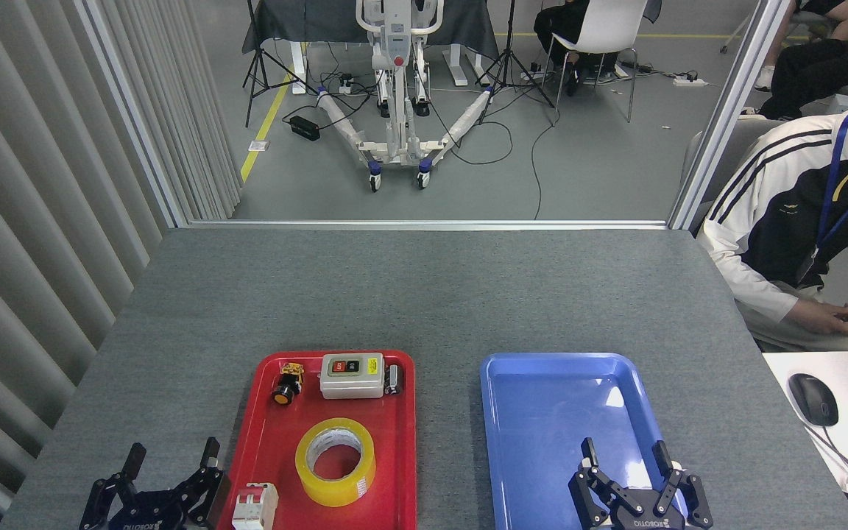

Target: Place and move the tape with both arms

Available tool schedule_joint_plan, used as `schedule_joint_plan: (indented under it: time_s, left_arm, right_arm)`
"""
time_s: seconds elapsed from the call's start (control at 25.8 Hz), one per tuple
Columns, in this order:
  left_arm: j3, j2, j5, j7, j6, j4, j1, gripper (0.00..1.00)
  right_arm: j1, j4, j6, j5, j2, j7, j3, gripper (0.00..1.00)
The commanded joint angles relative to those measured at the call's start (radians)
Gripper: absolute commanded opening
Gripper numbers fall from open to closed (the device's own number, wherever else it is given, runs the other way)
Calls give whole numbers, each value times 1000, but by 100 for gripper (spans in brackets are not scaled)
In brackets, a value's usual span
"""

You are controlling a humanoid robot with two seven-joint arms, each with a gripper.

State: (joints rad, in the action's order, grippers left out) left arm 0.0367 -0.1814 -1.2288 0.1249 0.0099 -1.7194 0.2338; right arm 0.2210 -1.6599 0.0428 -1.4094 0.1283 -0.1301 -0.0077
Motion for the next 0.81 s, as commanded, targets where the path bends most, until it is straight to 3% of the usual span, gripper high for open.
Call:
schedule_joint_plan:
  time_s: [0.0, 0.78]
  left_arm:
    - [-1, 8, 0, -1, 2, 6, -1, 100]
    - [-5, -1, 29, -1, -8, 6, -11, 100]
  right_arm:
    - [0, -1, 11, 4, 2, 1, 0, 100]
    - [-2, -1, 12, 7, 10, 1, 3, 100]
